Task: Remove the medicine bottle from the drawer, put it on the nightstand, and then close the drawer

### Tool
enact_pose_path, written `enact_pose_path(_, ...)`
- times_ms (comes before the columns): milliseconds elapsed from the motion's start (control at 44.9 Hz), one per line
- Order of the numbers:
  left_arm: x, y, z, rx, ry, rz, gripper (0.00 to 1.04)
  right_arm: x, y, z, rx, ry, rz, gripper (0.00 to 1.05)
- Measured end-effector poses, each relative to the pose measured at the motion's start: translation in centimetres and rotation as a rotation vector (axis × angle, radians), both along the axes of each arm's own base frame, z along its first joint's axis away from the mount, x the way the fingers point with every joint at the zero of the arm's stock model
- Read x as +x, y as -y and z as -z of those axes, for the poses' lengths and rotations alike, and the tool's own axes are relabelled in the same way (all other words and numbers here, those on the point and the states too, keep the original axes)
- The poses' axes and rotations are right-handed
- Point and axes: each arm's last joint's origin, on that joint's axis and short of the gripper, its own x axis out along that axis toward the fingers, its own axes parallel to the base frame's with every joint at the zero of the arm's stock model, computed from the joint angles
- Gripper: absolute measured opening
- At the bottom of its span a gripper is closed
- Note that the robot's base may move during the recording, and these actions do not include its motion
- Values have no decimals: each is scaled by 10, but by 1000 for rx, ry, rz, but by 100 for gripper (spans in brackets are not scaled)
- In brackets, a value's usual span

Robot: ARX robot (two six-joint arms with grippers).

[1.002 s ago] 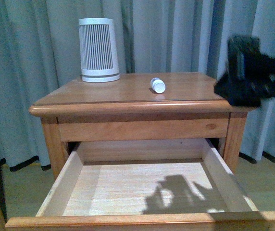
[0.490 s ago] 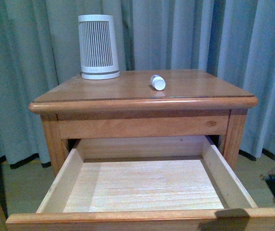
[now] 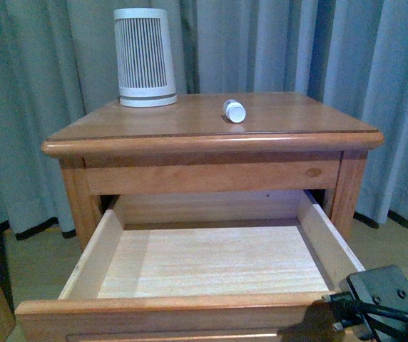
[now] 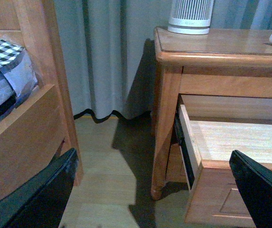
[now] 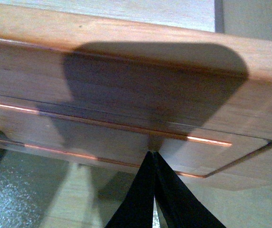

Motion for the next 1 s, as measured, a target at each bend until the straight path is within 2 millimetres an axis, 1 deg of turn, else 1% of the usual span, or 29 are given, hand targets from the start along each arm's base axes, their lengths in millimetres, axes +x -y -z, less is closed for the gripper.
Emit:
enact_pose_path(156, 0, 0, 0, 0, 0, 0, 98, 23, 1, 6, -38, 53, -18, 3)
enact_pose_path(223, 0, 0, 0, 0, 0, 0, 98, 35, 4, 7, -56, 65, -15, 3)
enact_pose_path(401, 0, 0, 0, 0, 0, 0, 98, 62, 10, 8, -85, 81, -5, 3)
enact_pose_path(624, 0, 0, 0, 0, 0, 0, 98, 91, 15, 9, -112, 126, -35, 3)
enact_pose_path(846, 0, 0, 0, 0, 0, 0, 98, 109, 16, 5, -114, 178, -49, 3)
enact_pose_path(1002, 0, 0, 0, 0, 0, 0, 98, 122, 13, 2, -114, 209, -59, 3)
